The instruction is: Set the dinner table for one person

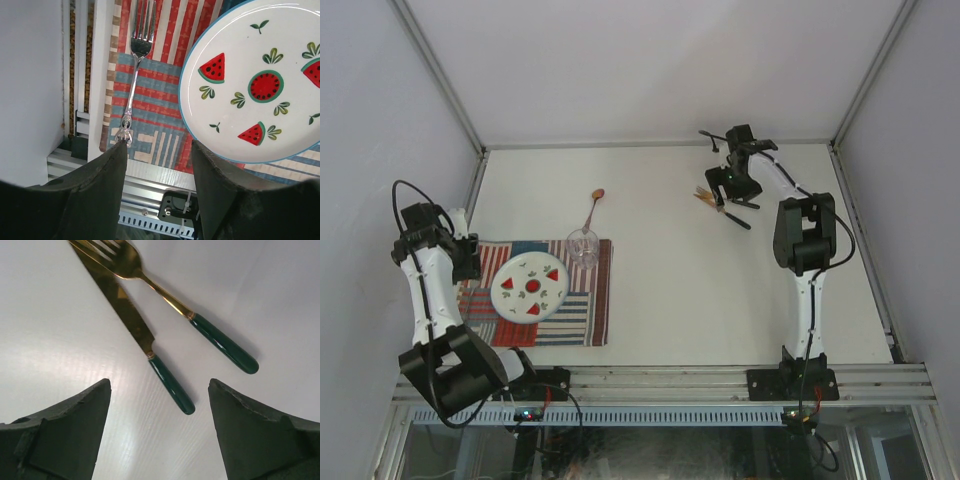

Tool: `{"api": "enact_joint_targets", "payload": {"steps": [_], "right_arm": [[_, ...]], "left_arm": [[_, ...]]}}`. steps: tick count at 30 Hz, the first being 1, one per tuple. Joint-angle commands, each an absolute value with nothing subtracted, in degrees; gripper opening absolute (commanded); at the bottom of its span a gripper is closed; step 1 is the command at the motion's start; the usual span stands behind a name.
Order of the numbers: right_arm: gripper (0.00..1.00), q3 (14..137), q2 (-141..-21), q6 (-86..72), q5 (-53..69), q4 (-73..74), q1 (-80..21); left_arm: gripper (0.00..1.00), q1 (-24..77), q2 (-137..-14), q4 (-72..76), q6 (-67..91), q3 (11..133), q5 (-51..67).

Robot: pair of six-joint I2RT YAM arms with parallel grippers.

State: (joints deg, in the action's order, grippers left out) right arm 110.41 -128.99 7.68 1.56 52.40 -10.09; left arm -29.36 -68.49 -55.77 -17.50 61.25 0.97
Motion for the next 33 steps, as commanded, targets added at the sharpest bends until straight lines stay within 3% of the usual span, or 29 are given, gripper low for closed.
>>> {"api": "enact_joint_targets", "payload": {"steps": [1, 23, 33], "right_arm": [[0.79, 115.5, -125.1, 7.0, 2.0, 52.8, -9.0], [0.77, 120.6, -136.8, 5.5, 7.2, 51.2, -3.5], [0.77, 114.4, -133.6, 3.4, 6.1, 54.3, -11.4]], "left_arm": [[0.59, -29.0, -69.8, -55.4, -14.6, 64.8, 1.8], [0.58, -29.0, -71.9, -54.5, -8.8, 65.2, -0.7], [0.58, -29.1, -73.7, -53.5, -9.0, 65.7, 0.6]]}}
